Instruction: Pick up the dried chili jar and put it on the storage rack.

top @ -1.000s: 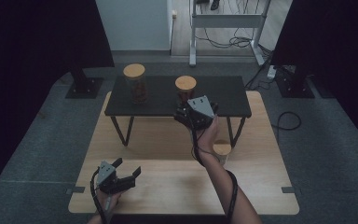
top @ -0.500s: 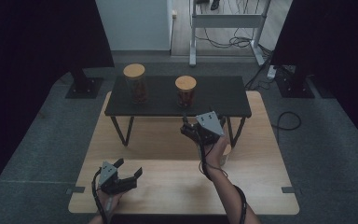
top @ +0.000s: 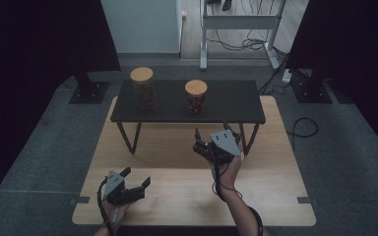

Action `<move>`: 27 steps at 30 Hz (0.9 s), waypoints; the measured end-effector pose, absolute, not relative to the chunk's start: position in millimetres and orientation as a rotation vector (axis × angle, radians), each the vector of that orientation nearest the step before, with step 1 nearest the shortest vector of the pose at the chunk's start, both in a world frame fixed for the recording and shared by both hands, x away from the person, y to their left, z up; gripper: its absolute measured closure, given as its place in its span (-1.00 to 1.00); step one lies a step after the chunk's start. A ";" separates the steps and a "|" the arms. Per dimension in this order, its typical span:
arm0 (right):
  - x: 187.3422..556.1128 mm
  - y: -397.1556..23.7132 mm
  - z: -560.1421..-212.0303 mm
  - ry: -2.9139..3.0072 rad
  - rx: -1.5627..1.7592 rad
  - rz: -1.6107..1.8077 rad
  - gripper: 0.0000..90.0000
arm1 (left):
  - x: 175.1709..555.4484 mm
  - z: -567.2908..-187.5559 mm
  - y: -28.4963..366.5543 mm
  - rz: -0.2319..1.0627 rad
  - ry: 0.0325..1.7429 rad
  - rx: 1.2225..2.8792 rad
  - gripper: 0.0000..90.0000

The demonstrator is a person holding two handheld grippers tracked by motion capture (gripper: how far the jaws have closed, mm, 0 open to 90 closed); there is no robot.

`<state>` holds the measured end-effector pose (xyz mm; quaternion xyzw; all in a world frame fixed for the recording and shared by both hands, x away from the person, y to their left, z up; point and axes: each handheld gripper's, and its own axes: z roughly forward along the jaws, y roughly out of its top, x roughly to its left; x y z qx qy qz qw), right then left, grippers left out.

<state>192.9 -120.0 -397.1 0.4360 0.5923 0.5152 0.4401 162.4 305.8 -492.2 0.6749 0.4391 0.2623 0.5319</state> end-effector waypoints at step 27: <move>159.2 -127.9 -449.3 1.485 1.190 1.301 -0.79 | 162.3 -493.0 303.7 0.630 1.051 1.621 -0.81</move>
